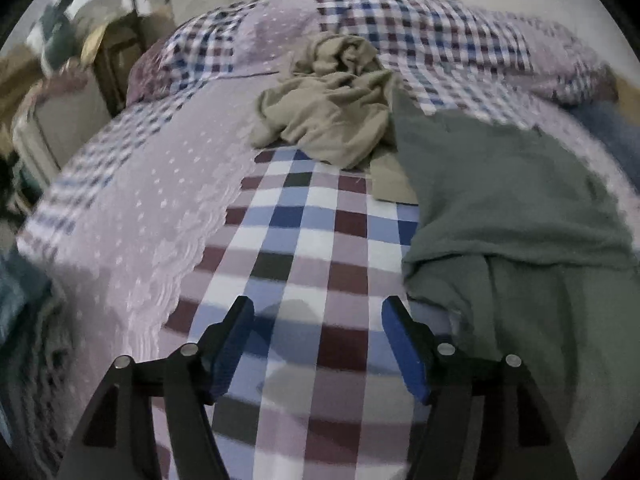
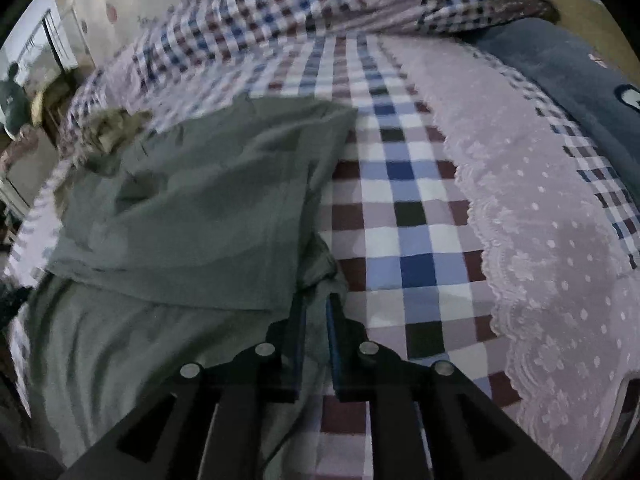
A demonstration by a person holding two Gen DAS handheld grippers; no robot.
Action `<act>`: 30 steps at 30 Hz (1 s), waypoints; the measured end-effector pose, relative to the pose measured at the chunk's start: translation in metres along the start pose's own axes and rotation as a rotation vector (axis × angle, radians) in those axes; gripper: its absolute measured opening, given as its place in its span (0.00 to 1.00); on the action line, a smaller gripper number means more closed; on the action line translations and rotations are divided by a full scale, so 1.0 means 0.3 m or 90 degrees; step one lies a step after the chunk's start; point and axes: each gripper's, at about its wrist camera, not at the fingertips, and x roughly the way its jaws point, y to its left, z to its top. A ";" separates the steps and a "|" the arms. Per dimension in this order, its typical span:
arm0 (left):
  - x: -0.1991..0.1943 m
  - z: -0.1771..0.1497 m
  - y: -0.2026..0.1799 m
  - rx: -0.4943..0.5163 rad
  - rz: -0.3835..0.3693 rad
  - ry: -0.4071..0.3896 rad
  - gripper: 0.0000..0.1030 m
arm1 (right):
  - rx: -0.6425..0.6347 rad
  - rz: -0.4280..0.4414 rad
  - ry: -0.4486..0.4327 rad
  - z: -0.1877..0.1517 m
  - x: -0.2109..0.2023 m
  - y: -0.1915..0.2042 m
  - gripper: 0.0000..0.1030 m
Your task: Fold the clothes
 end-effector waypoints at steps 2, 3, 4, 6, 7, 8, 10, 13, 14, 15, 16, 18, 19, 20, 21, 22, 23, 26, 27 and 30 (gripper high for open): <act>-0.038 -0.033 0.032 -0.034 -0.031 0.001 0.69 | 0.008 0.010 -0.033 -0.015 -0.050 0.009 0.11; -0.059 -0.050 0.040 -0.044 -0.042 -0.002 0.69 | 0.012 0.018 -0.049 -0.031 -0.082 0.015 0.13; -0.085 -0.071 0.045 -0.056 -0.056 -0.006 0.69 | 0.015 0.026 -0.065 -0.047 -0.113 0.021 0.13; -0.137 -0.114 0.056 -0.079 -0.084 -0.014 0.69 | 0.017 0.039 -0.097 -0.078 -0.166 0.049 0.16; -0.162 -0.137 0.062 -0.086 -0.096 -0.018 0.69 | 0.015 0.044 -0.112 -0.095 -0.188 0.070 0.19; -0.187 -0.159 0.068 -0.093 -0.107 -0.022 0.69 | 0.004 0.052 -0.124 -0.126 -0.216 0.099 0.20; -0.243 -0.215 0.074 -0.107 -0.130 -0.026 0.69 | -0.017 0.068 -0.148 -0.188 -0.270 0.157 0.25; -0.323 -0.302 0.074 -0.122 -0.159 -0.029 0.71 | -0.069 0.095 -0.176 -0.308 -0.345 0.278 0.28; -0.340 -0.329 0.078 -0.125 -0.161 -0.025 0.71 | -0.088 0.101 -0.180 -0.350 -0.363 0.321 0.29; -0.356 -0.355 0.081 -0.128 -0.162 -0.021 0.71 | -0.109 0.111 -0.178 -0.396 -0.376 0.369 0.32; -0.366 -0.380 0.091 -0.135 -0.167 -0.015 0.71 | -0.129 0.121 -0.175 -0.441 -0.389 0.415 0.34; -0.379 -0.427 0.112 -0.160 -0.190 0.000 0.71 | -0.156 0.142 -0.161 -0.504 -0.399 0.480 0.35; -0.380 -0.450 0.120 -0.173 -0.200 0.010 0.71 | -0.168 0.153 -0.152 -0.536 -0.405 0.515 0.35; -0.380 -0.473 0.129 -0.185 -0.211 0.019 0.71 | -0.176 0.165 -0.144 -0.561 -0.411 0.542 0.36; -0.378 -0.499 0.131 -0.194 -0.220 0.035 0.71 | -0.179 0.183 -0.135 -0.586 -0.418 0.567 0.36; -0.374 -0.525 0.133 -0.201 -0.223 0.048 0.71 | -0.172 0.201 -0.129 -0.603 -0.422 0.578 0.37; -0.370 -0.551 0.135 -0.208 -0.225 0.061 0.71 | -0.166 0.218 -0.123 -0.621 -0.426 0.590 0.37; -0.351 -0.621 0.150 -0.237 -0.239 0.096 0.71 | -0.152 0.255 -0.109 -0.665 -0.436 0.619 0.39; -0.346 -0.641 0.154 -0.250 -0.246 0.106 0.71 | -0.152 0.260 -0.107 -0.675 -0.438 0.626 0.39; -0.321 -0.692 0.167 -0.315 -0.292 0.139 0.71 | -0.177 0.260 -0.107 -0.705 -0.443 0.665 0.40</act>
